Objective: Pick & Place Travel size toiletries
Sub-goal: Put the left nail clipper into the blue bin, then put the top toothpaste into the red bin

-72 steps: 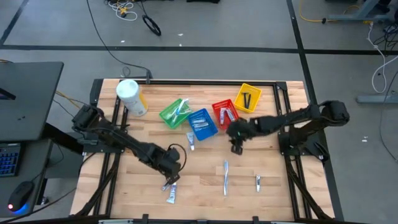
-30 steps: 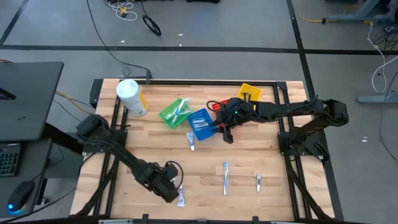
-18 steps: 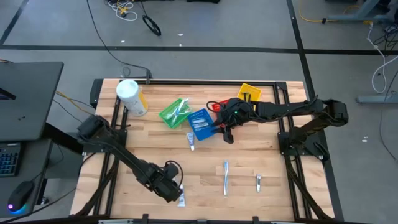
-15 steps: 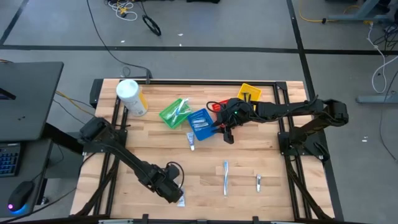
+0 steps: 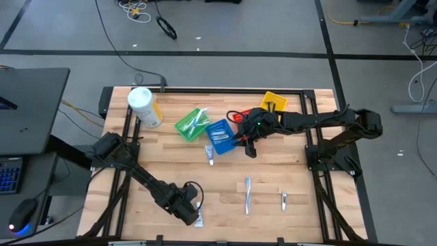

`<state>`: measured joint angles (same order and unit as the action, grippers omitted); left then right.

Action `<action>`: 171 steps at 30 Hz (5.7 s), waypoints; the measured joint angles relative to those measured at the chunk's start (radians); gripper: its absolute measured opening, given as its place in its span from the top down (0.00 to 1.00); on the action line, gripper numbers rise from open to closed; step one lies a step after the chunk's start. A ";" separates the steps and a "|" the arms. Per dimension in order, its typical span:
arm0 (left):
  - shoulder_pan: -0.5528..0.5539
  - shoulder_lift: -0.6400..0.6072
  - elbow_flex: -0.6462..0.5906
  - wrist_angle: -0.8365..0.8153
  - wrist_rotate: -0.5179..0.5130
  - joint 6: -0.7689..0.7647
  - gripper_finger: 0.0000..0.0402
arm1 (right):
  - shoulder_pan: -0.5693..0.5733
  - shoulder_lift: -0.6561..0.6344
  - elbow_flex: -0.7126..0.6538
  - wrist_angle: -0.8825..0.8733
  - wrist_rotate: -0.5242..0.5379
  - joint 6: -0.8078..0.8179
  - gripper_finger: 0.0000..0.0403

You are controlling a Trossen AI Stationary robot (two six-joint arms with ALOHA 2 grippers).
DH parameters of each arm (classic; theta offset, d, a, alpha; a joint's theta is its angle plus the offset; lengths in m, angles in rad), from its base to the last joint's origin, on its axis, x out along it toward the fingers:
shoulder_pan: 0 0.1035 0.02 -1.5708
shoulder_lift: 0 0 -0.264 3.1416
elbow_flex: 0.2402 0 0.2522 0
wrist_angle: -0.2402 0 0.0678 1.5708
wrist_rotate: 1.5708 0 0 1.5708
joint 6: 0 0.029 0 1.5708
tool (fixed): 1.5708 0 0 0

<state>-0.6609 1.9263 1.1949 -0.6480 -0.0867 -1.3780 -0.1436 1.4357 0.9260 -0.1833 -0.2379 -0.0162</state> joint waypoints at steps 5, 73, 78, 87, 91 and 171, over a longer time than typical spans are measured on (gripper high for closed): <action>-0.001 0.002 -0.002 -0.011 -0.050 0.028 0.75 | 0.000 0.000 0.000 0.000 0.000 0.000 0.66; 0.728 -0.025 -0.005 0.311 -0.138 1.306 0.72 | 0.347 0.004 -0.298 0.116 0.133 0.619 0.66; 0.718 -0.032 0.004 0.250 -0.146 1.309 0.63 | 0.347 0.004 -0.298 0.115 0.132 0.601 0.66; 0.627 -0.107 0.121 0.050 -0.186 1.294 0.58 | 0.346 0.004 -0.298 0.120 0.132 0.436 0.66; 0.573 -0.124 0.125 0.051 -0.159 1.228 0.58 | 0.346 0.004 -0.298 0.124 0.133 0.388 0.66; 0.505 -0.245 -0.180 0.273 -0.026 1.114 0.80 | 0.346 -0.104 -0.297 0.147 0.050 0.445 0.66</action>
<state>-0.1560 1.6813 1.0153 -0.3754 -0.1125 -0.2635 0.2024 1.3317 0.6289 -0.0362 -0.1875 0.4287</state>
